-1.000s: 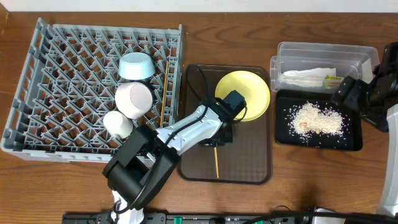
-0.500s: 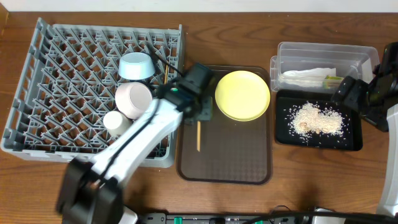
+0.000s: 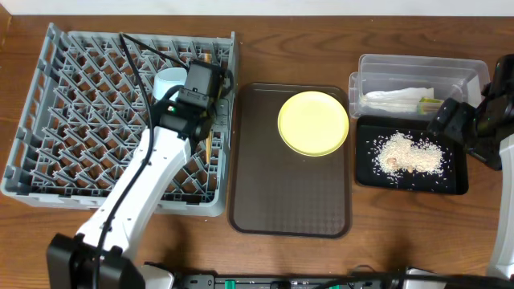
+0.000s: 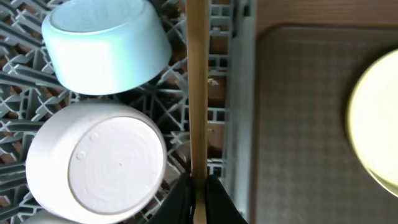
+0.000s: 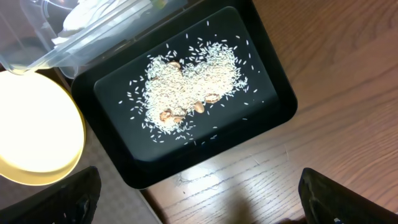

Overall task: Sort waste into correct bins and load items into the dishwasher
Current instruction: 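Carry the second chopstick left and place it in the dish rack, then reach the left gripper to the yellow plate and grasp its rim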

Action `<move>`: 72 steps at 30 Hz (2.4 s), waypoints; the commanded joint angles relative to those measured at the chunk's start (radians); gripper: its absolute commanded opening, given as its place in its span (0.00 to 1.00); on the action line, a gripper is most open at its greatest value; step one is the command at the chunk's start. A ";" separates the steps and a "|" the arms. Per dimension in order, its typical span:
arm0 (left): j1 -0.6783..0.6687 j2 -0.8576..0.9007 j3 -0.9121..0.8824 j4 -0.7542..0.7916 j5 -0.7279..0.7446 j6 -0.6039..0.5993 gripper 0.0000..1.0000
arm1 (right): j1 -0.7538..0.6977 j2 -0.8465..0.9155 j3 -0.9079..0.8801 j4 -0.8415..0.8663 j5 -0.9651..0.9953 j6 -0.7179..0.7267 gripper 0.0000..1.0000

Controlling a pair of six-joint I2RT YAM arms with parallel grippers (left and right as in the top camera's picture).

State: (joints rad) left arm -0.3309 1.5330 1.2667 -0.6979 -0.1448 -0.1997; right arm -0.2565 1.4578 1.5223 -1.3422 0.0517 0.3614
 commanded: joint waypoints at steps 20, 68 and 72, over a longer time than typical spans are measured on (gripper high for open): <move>0.027 0.114 0.013 0.035 0.047 0.024 0.54 | -0.004 -0.005 0.008 0.002 -0.001 -0.011 0.99; -0.417 0.552 0.110 0.246 0.360 0.479 0.56 | -0.004 -0.005 0.008 0.007 -0.005 -0.019 0.99; -0.417 0.552 0.110 0.217 0.360 0.472 0.34 | -0.004 -0.005 0.008 0.006 -0.005 -0.019 0.99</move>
State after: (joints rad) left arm -0.7444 2.0666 1.3792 -0.4484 0.2188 0.2764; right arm -0.2565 1.4578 1.5223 -1.3376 0.0509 0.3550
